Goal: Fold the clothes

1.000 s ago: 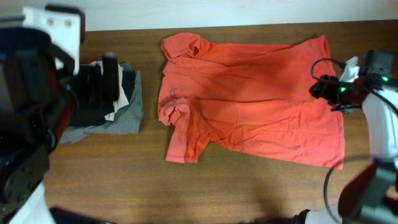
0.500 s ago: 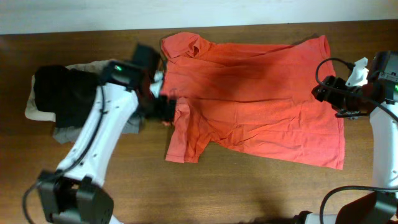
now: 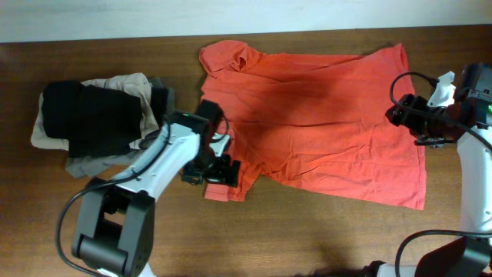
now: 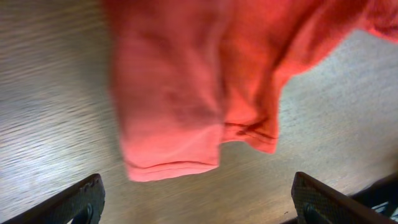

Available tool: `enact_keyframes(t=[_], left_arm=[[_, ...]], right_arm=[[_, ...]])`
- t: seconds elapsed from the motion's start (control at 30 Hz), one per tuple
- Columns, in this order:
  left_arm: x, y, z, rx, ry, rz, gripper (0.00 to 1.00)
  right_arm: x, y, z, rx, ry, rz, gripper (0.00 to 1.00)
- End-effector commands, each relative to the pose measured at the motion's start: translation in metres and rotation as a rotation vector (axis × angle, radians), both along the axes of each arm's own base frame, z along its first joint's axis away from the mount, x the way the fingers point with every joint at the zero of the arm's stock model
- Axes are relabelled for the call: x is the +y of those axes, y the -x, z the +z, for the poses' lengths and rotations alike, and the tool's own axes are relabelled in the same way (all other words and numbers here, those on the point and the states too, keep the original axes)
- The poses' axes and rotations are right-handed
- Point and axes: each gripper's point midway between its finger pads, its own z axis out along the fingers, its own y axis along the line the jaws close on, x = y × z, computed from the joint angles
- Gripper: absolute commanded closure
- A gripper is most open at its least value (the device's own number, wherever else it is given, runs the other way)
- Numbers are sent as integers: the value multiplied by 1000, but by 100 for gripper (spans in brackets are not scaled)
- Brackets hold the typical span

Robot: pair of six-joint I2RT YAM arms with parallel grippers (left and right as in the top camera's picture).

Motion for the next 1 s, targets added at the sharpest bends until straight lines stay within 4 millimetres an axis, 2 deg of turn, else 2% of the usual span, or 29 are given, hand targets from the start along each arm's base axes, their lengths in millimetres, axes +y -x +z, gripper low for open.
enact_keyframes(t=[0.0,0.2,0.27,0.33,0.43,0.53,0.7,0.87,0.97], left_arm=[[0,7,-16,24,-62,-38,6],[6,10,-32,59,-117,-48,25],[9,10,-36,63,-138,-49,36],[10,10,-38,70,-141,-47,51],[10,11,-37,72,-141,-47,80],[10,14,-29,102,-143,-45,97],[10,11,5,125,-163,-48,100],[6,-1,42,80,-151,-47,99],[5,-1,61,68,-144,-46,100]], right_arm=[[2,-1,7,-20,-5,2,26],[2,0,7,-19,-6,2,27],[2,0,7,-19,-5,1,27],[0,0,7,-15,4,-3,27],[-2,1,6,-7,18,-11,27],[-3,1,5,-6,18,-11,27],[-3,1,5,-6,18,-11,28],[-2,2,5,-4,17,-11,28],[-2,2,5,-4,17,-11,28]])
